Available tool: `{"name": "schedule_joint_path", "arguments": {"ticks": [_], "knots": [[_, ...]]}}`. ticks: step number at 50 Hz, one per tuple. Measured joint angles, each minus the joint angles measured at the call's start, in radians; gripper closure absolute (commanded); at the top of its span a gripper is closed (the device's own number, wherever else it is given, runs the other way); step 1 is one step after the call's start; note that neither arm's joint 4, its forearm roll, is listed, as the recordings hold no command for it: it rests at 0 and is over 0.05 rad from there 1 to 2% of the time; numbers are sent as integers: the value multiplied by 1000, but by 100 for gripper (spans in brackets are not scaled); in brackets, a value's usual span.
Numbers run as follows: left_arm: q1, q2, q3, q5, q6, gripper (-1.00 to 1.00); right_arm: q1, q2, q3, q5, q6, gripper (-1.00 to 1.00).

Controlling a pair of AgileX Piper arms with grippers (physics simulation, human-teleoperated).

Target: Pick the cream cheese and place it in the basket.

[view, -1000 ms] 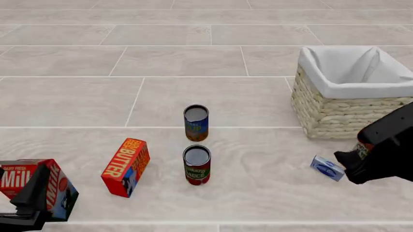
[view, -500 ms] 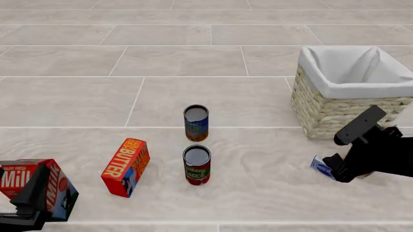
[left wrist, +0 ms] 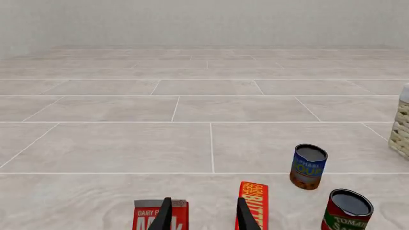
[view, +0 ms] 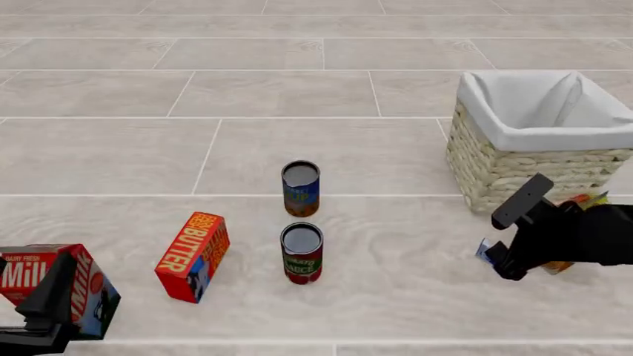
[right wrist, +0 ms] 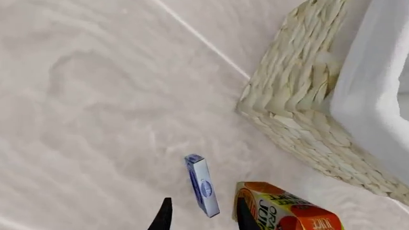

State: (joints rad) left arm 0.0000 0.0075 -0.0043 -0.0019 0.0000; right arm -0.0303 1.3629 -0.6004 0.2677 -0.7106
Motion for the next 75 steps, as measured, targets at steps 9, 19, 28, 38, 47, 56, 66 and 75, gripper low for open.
{"name": "schedule_joint_path", "arguments": {"ticks": [9,19,28,38,47,56,66,75], "knots": [[0,0,0,0,0,-100,0,74,-8,-42,-2,-100],[0,0,0,0,0,-100,4,141,-6,-87,-2,-100],[0,0,0,0,0,-100,-5,188,2,-126,-10,-100],[0,0,0,0,0,-100,-21,227,7,-156,-26,-100],[0,0,0,0,0,-100,-37,261,9,-181,-43,-100],[0,0,0,0,0,-100,-47,265,5,-170,-65,-100],[0,0,0,0,0,-100,-52,267,5,-164,-75,-100],[0,0,0,0,0,-100,-59,274,13,-203,-92,100]]}}
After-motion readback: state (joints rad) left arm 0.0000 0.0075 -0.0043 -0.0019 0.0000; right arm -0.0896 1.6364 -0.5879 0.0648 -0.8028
